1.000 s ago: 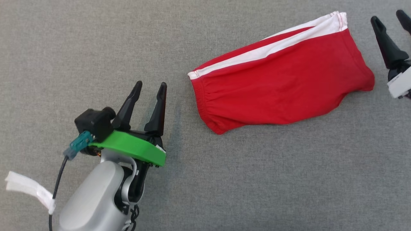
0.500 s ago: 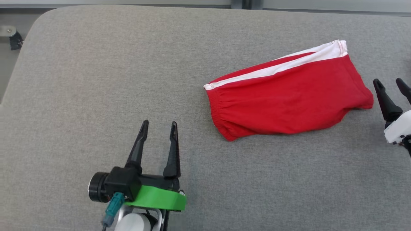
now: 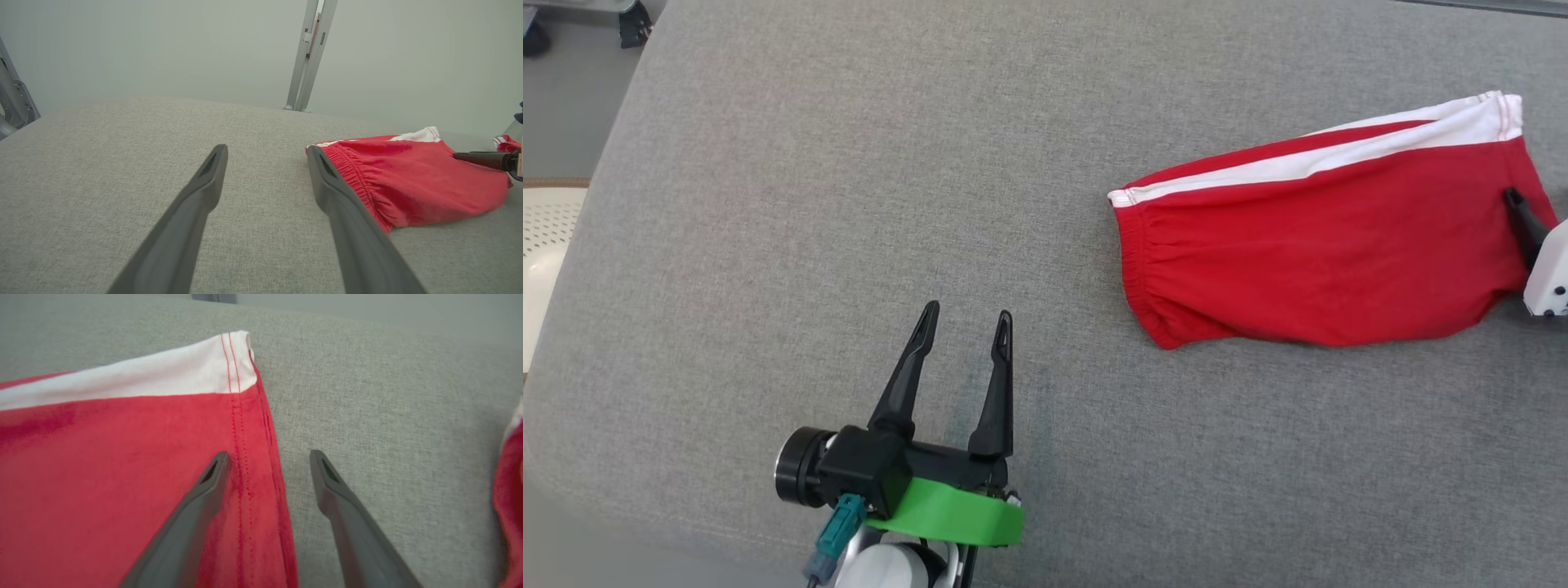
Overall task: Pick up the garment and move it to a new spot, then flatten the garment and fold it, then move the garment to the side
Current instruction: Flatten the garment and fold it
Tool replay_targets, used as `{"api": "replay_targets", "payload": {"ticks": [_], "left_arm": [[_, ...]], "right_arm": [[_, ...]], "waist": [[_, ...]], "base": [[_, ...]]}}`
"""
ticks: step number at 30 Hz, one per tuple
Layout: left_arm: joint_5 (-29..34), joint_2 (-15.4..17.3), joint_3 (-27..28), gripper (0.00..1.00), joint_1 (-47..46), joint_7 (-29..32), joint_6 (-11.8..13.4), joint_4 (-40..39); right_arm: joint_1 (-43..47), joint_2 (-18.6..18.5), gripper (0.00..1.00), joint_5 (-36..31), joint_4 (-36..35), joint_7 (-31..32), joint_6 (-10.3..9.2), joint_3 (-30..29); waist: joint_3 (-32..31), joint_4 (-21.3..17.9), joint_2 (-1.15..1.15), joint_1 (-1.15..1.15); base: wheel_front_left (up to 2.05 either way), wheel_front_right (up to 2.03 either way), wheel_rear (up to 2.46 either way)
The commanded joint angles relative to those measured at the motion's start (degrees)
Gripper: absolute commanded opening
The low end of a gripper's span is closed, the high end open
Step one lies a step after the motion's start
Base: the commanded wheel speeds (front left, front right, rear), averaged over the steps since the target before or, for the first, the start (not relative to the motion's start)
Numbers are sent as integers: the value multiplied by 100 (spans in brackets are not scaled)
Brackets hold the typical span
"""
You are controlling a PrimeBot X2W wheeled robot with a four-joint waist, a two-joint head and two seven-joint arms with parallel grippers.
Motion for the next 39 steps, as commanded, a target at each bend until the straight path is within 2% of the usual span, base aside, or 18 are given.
{"api": "replay_targets", "payload": {"ticks": [1, 6, 7, 8, 9, 12, 19, 23, 29, 33, 39], "left_arm": [[-5, -5, -26, 100, -89, -16, 26, -22], [6, -5, -74, 100, -124, -17, 80, -32], [11, -5, -76, 100, -123, -17, 91, -29], [33, -5, -79, 100, -121, -17, 108, -6], [57, -5, -83, 100, -124, -17, 106, 7], [119, -4, -86, 100, -122, -17, 93, 55], [259, -2, -16, 100, 2, -17, 9, 196], [193, -1, 62, 100, 162, -17, 10, 258], [217, -1, 37, 100, 291, -17, -27, 326], [193, 0, 33, 100, 326, -17, -12, 352], [151, 0, -50, 100, 288, -17, -51, 405]], "right_arm": [[-76, 28, 100, -118, 153, 42, -10, -11], [-120, 158, 100, -388, 694, 193, -12, 18], [-114, 193, 93, -399, 762, 224, -12, 14], [-95, 244, 42, -391, 808, 264, -11, 31], [-79, 278, 0, -359, 839, 300, -12, 42], [5, 304, 0, -297, 856, 363, -15, 116], [176, 240, 0, -483, 1000, -110, -19, 41], [216, 81, 0, -836, 951, -445, -16, 56], [-6, -111, 0, -1310, 698, -523, -12, -14], [-177, 112, 0, -1610, 421, -434, -12, -148], [-277, 751, 0, -2216, -31, -274, -11, -549]], "waist": [[143, 142, 0, 0], [212, 216, 0, 0], [215, 220, 0, 0], [215, 217, 0, 0], [214, 211, 0, 0], [174, 149, 0, 0], [-106, -184, 0, 0], [-401, -536, 0, 0], [-656, -770, 0, 0], [-747, -818, 0, 0], [-814, -730, 0, 0]], "base": [[0, 0, 0], [0, 0, 0], [0, 0, 0], [0, 0, 0], [0, 0, 0], [0, 0, 0], [0, 0, 0], [0, 0, 0], [0, 0, 0], [0, 0, 0], [0, 0, 0]]}}
